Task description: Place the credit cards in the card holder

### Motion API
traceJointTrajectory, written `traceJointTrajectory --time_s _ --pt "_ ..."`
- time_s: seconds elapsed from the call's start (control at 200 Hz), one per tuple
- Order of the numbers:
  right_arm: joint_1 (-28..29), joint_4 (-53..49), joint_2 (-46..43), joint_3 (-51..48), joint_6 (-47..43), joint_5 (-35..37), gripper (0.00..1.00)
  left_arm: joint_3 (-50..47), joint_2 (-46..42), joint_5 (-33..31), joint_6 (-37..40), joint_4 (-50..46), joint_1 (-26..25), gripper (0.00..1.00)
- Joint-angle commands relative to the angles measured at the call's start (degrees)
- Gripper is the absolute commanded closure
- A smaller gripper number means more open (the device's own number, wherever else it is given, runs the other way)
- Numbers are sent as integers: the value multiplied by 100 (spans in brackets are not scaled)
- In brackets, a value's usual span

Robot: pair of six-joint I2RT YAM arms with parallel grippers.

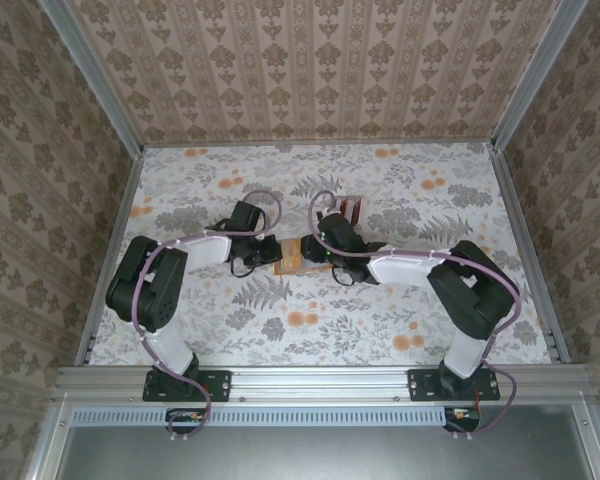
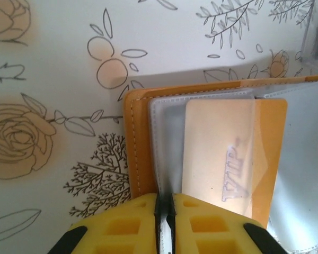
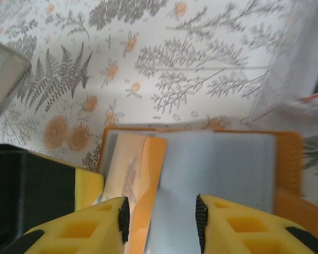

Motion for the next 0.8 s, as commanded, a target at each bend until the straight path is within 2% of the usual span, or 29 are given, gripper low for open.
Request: traceJointTrajectory --time_s 0.0,0.085,0.195,0.27,0.425,0.605,0.795 --pt "-89 -662 -353 -65 -350 -214 62 134 -210 -237 231 -982 -38 84" --pt "-145 -827 -459 -103 -443 -457 65 309 -379 -332 307 -1187 -39 83" --pt "-146 -988 -350 -11 -565 -1072 66 607 -406 -402 422 -1359 -39 76" --pt "-132 -1050 -164 72 -552 -1342 68 852 -298 -396 480 -1402 -39 72" --pt "-129 -1146 321 335 -542 -1645 72 1461 174 -321 594 -1409 -42 71" --pt "-160 -1249 689 417 -613 -1403 72 1958 830 -151 700 -1411 -50 71" --pt "-297 -1665 456 111 -571 -748 74 1701 984 -65 680 -1317 -63 71"
